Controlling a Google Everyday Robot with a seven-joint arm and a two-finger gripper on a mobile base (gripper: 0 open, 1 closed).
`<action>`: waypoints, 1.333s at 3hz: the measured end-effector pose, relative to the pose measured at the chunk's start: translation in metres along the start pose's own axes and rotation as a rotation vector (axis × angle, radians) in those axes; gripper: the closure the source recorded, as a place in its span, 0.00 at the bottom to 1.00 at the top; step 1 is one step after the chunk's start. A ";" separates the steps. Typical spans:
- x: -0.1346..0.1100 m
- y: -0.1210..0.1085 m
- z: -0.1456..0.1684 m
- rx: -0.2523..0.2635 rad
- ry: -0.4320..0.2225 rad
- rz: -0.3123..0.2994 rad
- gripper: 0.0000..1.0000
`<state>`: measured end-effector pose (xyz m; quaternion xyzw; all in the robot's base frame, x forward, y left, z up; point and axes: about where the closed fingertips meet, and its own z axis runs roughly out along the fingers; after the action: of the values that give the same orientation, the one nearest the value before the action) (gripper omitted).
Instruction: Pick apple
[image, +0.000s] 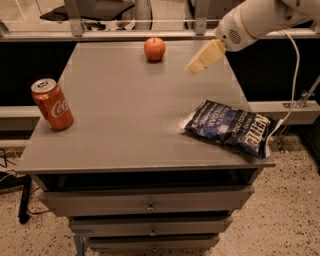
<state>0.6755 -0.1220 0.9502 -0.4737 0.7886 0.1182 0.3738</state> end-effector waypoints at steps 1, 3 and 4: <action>-0.010 -0.021 0.051 -0.054 -0.134 0.117 0.00; -0.015 -0.018 0.058 -0.049 -0.175 0.129 0.00; -0.039 -0.019 0.088 -0.040 -0.290 0.162 0.00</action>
Offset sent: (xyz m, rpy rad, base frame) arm 0.0346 0.0163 -0.0146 0.1446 0.0154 -0.0213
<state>0.7441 -0.0593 0.9199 -0.3936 0.7596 0.2307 0.4636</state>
